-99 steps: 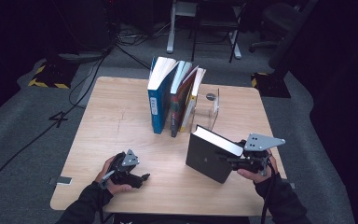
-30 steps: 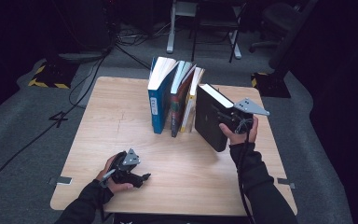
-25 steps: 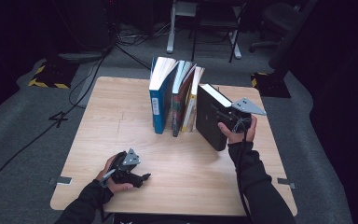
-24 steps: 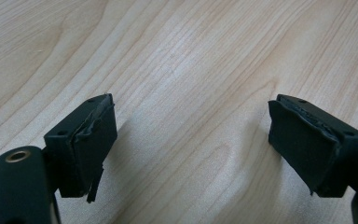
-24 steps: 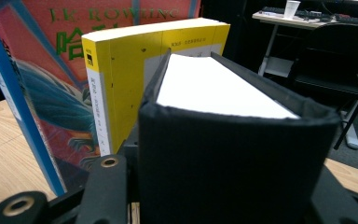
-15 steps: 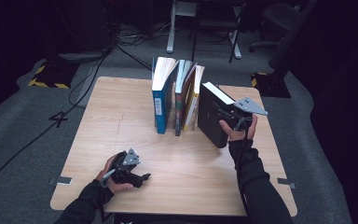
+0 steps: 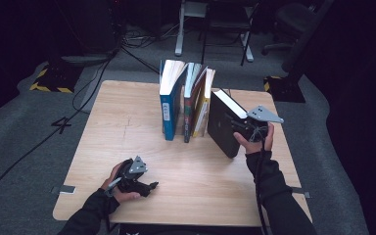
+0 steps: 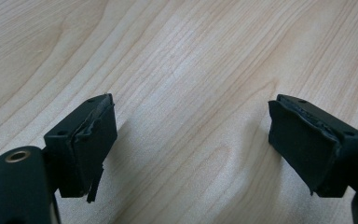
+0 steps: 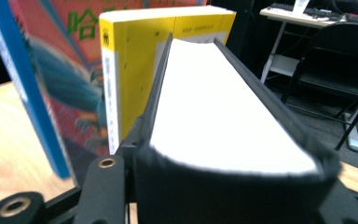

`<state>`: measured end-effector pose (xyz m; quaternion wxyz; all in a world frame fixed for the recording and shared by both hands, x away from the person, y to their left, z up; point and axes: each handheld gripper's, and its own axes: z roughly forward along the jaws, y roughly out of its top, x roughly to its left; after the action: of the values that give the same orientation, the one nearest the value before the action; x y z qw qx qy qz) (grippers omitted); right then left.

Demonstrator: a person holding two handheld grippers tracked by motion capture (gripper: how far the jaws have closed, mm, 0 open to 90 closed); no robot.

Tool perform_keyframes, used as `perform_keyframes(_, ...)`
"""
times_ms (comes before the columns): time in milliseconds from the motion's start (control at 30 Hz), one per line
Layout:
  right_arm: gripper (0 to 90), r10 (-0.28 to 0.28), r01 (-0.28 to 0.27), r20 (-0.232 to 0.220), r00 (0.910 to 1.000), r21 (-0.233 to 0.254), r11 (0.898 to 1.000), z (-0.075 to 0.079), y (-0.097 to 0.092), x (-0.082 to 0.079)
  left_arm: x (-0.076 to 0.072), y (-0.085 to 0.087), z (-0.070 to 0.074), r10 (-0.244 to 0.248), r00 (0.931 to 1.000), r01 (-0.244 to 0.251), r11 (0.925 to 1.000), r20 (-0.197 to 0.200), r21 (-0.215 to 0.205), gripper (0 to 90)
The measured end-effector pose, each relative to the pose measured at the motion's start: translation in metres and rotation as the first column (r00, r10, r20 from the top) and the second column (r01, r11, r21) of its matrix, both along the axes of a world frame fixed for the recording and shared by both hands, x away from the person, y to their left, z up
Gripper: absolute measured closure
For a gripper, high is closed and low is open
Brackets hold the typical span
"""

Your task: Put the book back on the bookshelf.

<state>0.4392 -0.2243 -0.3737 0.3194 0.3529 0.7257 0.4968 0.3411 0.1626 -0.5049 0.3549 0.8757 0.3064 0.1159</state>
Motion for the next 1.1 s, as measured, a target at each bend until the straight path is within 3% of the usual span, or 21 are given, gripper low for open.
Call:
perform_keyframes(233,50.9,-0.001,0.002,-0.064,0.9980,0.005,1.000,-0.005,-0.011,-0.012,0.000,0.000,0.000,0.001,1.0000,-0.001,1.0000,0.000,0.000,15.4)
perform_keyframes(500,47.9,0.031,-0.035,-0.137,0.9900,-0.030,0.999,0.005,-0.013,-0.012,0.000,0.000,0.000,0.002,1.0000,-0.002,1.0000,0.000,-0.002,15.4)
perform_keyframes(600,43.0,0.060,-0.070,-0.199,0.9781,-0.044,0.997,0.008,-0.013,-0.005,0.000,0.000,0.000,0.002,1.0000,-0.002,1.0000,0.000,-0.002,15.5)
perform_keyframes(633,40.6,0.078,-0.093,-0.234,0.9692,-0.051,0.994,0.009,-0.013,-0.003,0.000,0.000,0.000,0.002,1.0000,-0.002,1.0000,0.000,-0.002,15.4)
perform_keyframes(667,40.6,0.078,-0.093,-0.234,0.9692,-0.051,0.994,0.009,-0.013,-0.003,0.000,0.000,0.000,0.002,1.0000,-0.002,1.0000,0.000,-0.002,15.4)
perform_keyframes(700,40.4,0.090,-0.111,-0.264,0.9603,-0.066,0.992,0.011,-0.013,0.000,0.000,0.000,0.000,0.003,1.0000,-0.003,1.0000,0.000,0.000,15.4)
perform_keyframes(733,41.7,0.091,-0.115,-0.275,0.9571,-0.071,0.991,0.012,-0.013,0.002,0.000,0.000,0.000,0.004,1.0000,-0.004,1.0000,-0.001,0.000,15.4)
perform_keyframes(867,47.4,0.089,-0.114,-0.282,0.9552,-0.071,0.991,0.016,-0.016,0.006,0.000,-0.001,0.000,0.007,1.0000,-0.007,1.0000,0.000,0.000,15.4)
perform_keyframes(967,51.5,0.076,-0.107,-0.258,0.9631,-0.105,0.989,0.020,-0.012,0.005,0.000,-0.001,0.000,0.013,0.9999,-0.013,0.9999,0.001,0.001,15.4)
perform_keyframes(1100,52.4,0.055,-0.087,-0.252,0.9661,-0.120,0.989,0.023,-0.008,0.004,0.000,-0.002,0.000,0.021,0.9998,-0.021,0.9998,0.001,0.000,15.4)
